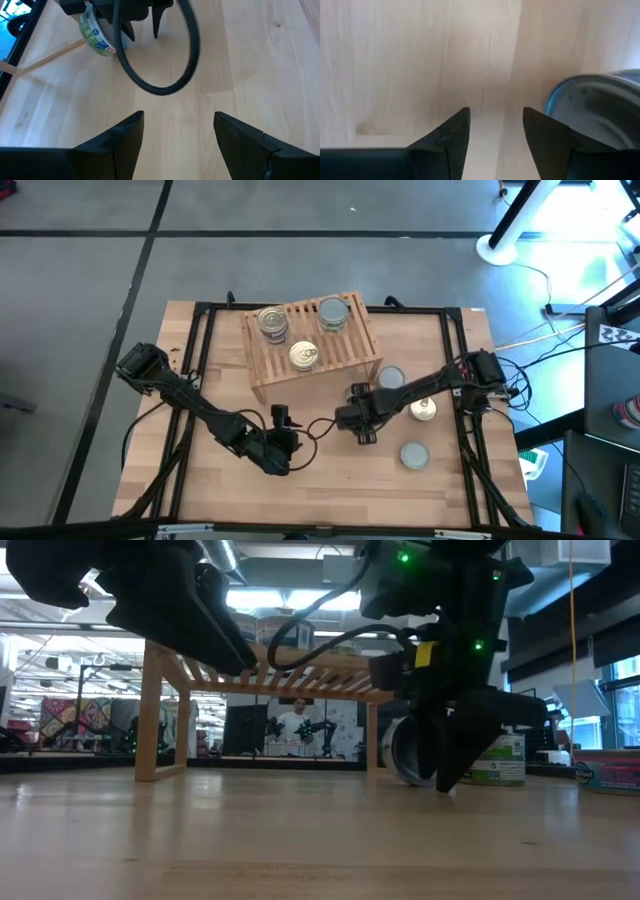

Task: Stack canned seafood by type on shelf
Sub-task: Stack the green tuna can on top of the green tuna can on the shelf

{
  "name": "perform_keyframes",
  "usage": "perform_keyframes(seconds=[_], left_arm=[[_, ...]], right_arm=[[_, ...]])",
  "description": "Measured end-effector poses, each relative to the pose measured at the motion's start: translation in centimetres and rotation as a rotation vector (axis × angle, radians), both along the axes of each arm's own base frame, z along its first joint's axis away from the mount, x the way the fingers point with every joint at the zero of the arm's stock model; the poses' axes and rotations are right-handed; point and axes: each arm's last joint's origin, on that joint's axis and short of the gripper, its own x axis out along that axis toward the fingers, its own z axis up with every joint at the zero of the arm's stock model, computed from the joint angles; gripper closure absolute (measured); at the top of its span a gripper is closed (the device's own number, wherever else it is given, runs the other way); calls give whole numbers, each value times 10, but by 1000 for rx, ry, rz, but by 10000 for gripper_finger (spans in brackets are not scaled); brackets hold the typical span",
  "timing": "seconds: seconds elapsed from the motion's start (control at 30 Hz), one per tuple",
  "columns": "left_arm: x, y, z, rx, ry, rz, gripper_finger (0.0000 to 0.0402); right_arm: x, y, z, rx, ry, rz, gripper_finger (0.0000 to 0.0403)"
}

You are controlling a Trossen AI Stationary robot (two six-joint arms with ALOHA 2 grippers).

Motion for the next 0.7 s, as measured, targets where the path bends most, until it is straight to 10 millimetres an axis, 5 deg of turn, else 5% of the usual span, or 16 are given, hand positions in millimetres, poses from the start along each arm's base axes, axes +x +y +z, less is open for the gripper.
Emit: perform_keyframes(seconds=[0.4, 0.7], left_arm=[[0, 0, 0, -33, -13, 31, 165], [3, 5, 1, -52, -27, 61, 165]], right_arm=[[-9, 21, 5, 35, 26, 20, 217], [-13, 30, 62, -92, -9, 26, 217]])
